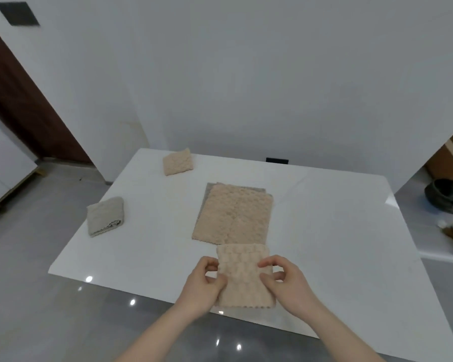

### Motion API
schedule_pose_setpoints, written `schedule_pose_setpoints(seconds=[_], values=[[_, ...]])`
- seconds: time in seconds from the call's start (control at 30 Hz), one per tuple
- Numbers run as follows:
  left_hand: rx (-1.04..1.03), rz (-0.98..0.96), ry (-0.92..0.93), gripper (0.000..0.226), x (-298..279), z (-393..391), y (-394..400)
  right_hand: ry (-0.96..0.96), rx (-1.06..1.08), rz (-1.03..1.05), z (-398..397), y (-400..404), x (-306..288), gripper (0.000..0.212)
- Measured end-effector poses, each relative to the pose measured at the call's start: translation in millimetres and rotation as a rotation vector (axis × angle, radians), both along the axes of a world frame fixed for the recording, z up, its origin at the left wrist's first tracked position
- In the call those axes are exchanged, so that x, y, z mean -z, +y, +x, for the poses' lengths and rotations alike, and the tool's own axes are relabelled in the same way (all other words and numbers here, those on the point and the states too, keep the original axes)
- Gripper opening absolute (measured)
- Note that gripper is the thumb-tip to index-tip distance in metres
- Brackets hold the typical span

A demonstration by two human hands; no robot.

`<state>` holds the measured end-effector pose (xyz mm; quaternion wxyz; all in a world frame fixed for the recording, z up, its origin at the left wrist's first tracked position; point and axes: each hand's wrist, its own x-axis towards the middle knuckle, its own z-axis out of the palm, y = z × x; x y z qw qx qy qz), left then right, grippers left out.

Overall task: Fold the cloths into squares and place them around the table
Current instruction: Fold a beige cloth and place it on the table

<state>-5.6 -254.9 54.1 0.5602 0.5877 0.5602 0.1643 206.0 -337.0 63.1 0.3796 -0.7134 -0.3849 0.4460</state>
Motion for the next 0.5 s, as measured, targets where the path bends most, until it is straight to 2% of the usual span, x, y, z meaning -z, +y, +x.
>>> schedule_pose_setpoints(seconds=[0.23,0.5], values=[[-0.076,0.115,-0.015,0.031,-28,114,-67,0.064,-0.182,-0.087,126,-31,-36,0.018],[-0.135,0.136,-0.034,0.028,-46,174,-106,0.024,-0.256,-0.099,192,-29,-54,0.024]])
